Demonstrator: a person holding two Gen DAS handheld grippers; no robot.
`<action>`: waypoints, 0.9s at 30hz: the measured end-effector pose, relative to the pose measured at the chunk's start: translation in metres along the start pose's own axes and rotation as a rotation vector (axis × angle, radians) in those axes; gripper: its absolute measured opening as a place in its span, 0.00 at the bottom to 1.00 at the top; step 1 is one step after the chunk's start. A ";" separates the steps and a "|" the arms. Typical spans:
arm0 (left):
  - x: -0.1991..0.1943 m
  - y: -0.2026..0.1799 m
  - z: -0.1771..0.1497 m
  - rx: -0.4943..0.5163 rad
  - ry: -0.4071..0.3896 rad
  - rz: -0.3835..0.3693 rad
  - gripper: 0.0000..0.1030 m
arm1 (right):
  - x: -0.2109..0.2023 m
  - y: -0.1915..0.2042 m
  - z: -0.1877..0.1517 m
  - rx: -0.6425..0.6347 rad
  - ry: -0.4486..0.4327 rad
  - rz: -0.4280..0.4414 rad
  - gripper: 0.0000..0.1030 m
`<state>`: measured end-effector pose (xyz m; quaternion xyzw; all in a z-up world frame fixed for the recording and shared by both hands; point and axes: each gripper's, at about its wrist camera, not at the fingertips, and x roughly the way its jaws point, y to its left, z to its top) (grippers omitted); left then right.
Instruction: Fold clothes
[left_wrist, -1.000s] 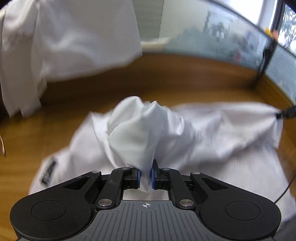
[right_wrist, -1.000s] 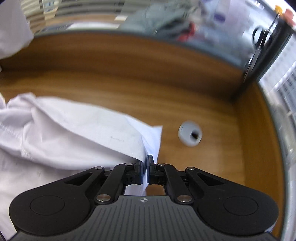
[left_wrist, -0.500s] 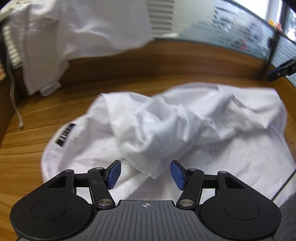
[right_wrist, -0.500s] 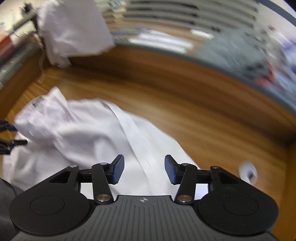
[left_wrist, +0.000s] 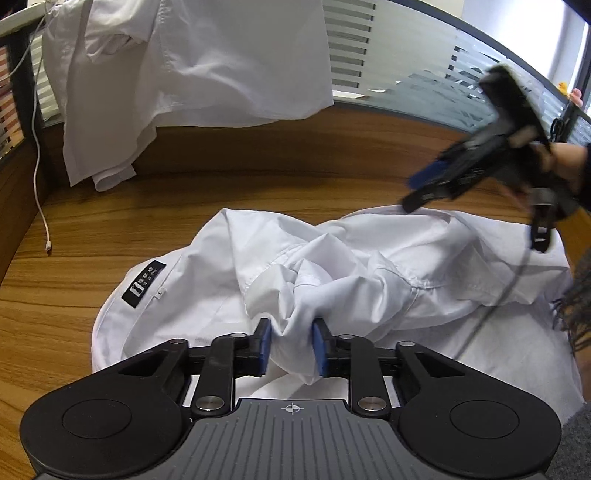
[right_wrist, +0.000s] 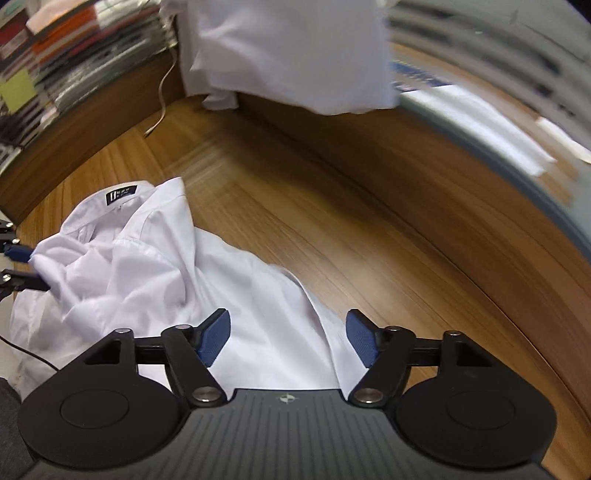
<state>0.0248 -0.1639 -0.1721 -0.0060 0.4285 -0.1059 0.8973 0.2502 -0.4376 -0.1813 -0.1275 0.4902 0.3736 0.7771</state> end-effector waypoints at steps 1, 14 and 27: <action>0.001 0.000 0.000 -0.001 0.003 0.000 0.25 | 0.012 0.002 0.006 -0.013 0.013 0.011 0.75; 0.013 -0.002 0.010 0.028 0.006 -0.019 0.25 | 0.095 0.019 0.030 -0.103 0.160 0.031 0.16; 0.033 0.003 0.008 -0.050 0.058 -0.077 0.26 | -0.059 0.076 0.045 0.052 -0.238 0.176 0.10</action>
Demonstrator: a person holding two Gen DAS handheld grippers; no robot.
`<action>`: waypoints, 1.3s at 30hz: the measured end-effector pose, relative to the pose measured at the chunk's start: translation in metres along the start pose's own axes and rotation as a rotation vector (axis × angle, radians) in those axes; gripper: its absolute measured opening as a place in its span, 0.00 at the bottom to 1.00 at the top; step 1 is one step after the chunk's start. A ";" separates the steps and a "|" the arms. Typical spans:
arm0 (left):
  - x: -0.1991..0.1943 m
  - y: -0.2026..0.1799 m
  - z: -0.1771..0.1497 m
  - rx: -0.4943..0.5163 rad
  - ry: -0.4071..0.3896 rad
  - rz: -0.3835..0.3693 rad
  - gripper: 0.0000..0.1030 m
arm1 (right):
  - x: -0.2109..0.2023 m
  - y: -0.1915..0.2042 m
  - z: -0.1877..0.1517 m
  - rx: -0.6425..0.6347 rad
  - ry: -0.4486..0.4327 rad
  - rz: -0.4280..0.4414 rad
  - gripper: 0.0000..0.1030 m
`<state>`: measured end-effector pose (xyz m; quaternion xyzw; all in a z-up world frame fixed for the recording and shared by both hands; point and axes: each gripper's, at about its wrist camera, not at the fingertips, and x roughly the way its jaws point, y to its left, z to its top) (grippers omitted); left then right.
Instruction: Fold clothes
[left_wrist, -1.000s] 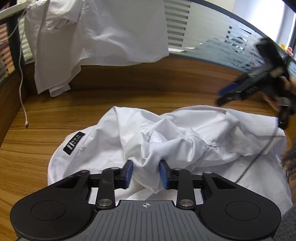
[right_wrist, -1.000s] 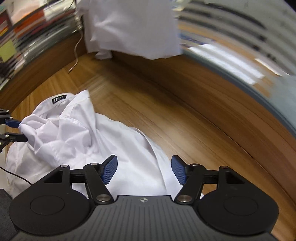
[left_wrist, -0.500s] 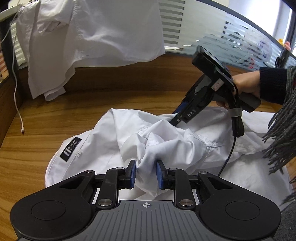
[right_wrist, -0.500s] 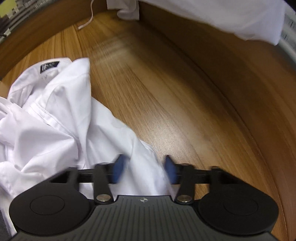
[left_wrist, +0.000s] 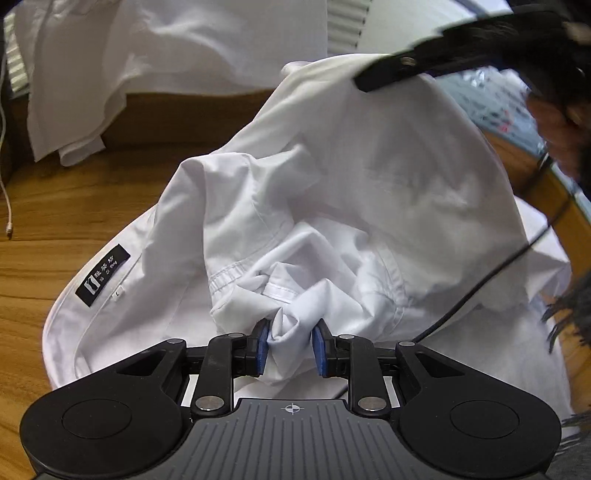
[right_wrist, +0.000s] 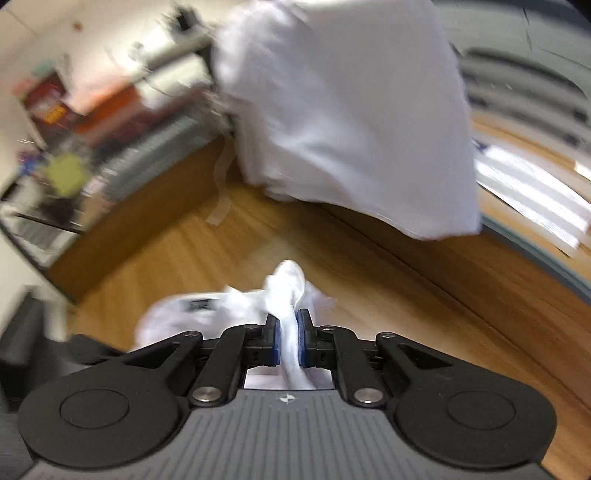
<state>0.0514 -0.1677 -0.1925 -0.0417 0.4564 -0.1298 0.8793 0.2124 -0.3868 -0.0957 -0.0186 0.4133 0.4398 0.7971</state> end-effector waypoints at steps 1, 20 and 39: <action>-0.009 0.002 -0.001 -0.013 -0.016 -0.006 0.27 | -0.007 0.011 -0.003 -0.012 -0.006 0.023 0.10; -0.033 0.015 0.019 -0.250 0.004 -0.009 0.86 | 0.055 0.142 -0.113 -0.180 0.200 0.212 0.11; -0.062 0.028 -0.012 -0.304 -0.018 0.260 0.13 | -0.008 0.046 -0.120 0.043 0.133 0.118 0.41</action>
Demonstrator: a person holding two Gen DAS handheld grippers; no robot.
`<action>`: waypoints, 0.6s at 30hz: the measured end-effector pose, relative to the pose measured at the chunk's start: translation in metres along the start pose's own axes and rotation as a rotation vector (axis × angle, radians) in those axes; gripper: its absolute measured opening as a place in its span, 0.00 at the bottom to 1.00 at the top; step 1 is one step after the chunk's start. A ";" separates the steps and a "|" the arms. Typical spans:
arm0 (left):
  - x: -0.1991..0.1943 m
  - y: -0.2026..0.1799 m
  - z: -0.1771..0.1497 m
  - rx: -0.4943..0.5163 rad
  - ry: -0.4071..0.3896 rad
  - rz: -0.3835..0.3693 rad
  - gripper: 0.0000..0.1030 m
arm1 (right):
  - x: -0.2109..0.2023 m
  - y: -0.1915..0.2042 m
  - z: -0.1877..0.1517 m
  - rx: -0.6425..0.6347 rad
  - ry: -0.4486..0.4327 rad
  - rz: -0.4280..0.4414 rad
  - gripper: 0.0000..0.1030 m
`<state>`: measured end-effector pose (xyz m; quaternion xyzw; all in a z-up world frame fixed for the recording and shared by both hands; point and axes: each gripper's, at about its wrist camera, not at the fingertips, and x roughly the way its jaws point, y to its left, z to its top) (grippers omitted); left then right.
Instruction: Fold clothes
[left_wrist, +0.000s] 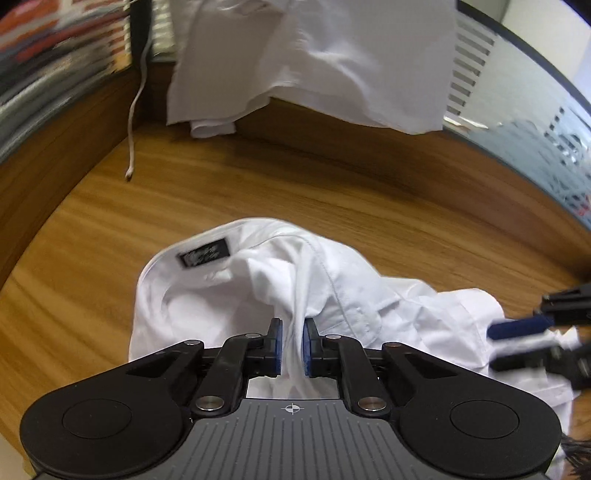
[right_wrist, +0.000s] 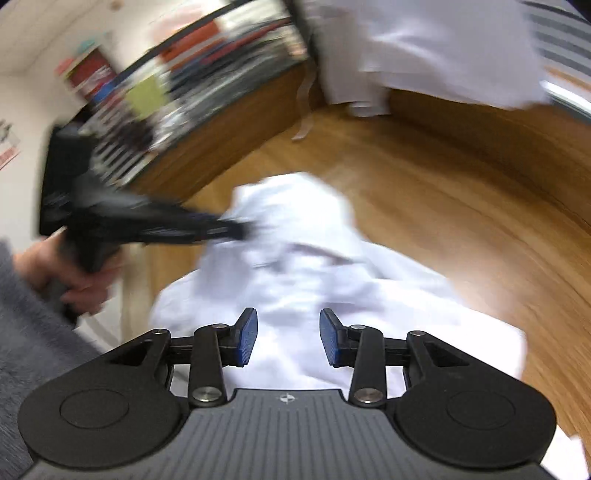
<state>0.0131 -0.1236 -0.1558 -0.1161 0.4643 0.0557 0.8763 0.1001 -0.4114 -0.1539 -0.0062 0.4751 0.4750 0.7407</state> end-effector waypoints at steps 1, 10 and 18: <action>0.000 0.003 -0.003 -0.002 0.010 0.004 0.13 | 0.003 -0.006 0.001 -0.004 0.007 -0.028 0.41; 0.002 0.004 -0.018 0.049 0.033 0.023 0.13 | 0.080 -0.015 0.024 -0.208 0.091 -0.123 0.58; -0.010 -0.002 -0.006 0.080 -0.025 0.011 0.29 | 0.144 -0.013 0.038 -0.272 0.198 -0.093 0.31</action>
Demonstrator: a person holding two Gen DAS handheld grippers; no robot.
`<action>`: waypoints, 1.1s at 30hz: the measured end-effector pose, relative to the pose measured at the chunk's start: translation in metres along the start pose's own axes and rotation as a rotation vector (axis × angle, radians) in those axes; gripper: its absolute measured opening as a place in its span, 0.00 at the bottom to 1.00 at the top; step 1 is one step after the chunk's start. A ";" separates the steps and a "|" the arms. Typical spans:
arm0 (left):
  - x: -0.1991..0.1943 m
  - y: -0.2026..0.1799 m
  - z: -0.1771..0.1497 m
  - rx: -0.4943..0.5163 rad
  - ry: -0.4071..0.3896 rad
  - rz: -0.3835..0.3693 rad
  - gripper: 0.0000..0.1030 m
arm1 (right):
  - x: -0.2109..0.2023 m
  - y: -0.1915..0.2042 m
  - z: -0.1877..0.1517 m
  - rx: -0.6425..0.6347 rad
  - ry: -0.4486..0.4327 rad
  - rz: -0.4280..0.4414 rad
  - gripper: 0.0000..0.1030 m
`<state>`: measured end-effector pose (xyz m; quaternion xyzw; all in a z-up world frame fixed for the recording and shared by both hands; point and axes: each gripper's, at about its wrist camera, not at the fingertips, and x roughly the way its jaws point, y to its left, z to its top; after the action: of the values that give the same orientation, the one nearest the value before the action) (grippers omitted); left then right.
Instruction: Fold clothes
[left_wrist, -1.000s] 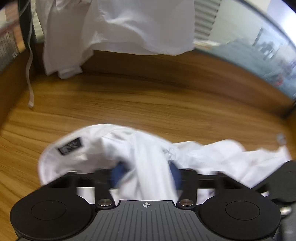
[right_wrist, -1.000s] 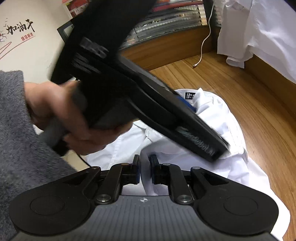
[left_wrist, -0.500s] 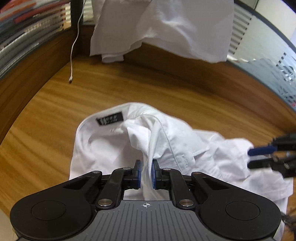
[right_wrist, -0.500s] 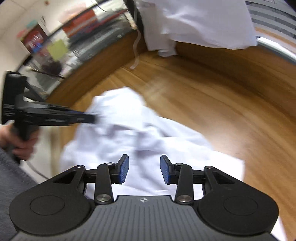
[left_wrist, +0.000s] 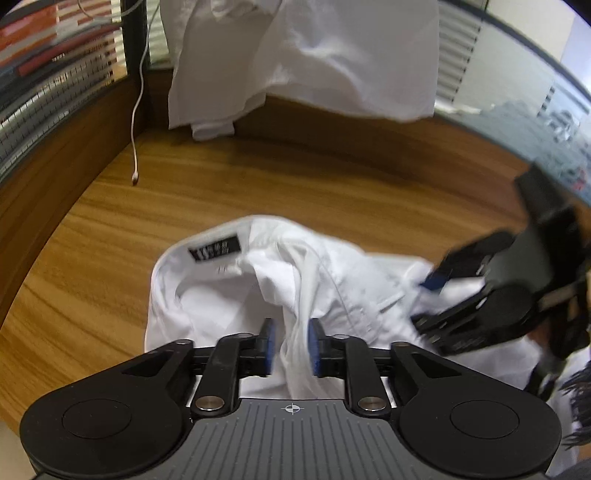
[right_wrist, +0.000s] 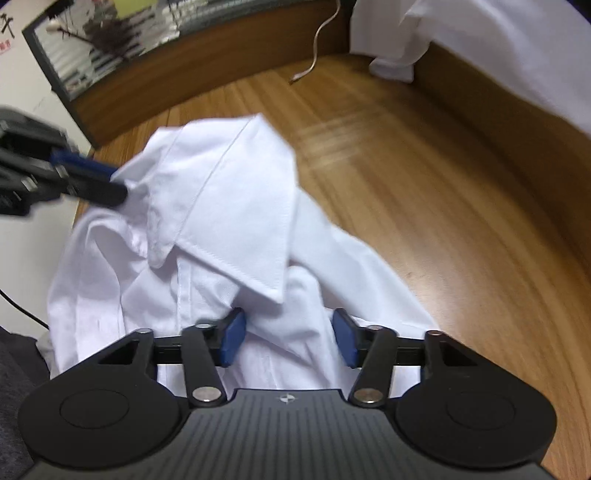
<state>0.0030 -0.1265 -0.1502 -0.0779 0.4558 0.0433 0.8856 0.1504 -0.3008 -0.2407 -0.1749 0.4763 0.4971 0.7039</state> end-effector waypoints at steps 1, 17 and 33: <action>-0.003 -0.001 0.003 -0.002 -0.013 -0.004 0.32 | 0.003 0.000 0.000 0.009 0.014 0.002 0.21; 0.041 -0.079 0.011 0.490 0.007 0.073 0.85 | -0.020 0.003 -0.018 0.229 -0.109 0.014 0.04; 0.022 -0.011 0.039 0.070 -0.073 0.287 0.06 | -0.087 -0.020 -0.011 0.285 -0.294 -0.269 0.02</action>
<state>0.0481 -0.1303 -0.1447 0.0207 0.4309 0.1563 0.8885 0.1574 -0.3639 -0.1767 -0.0612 0.4067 0.3468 0.8429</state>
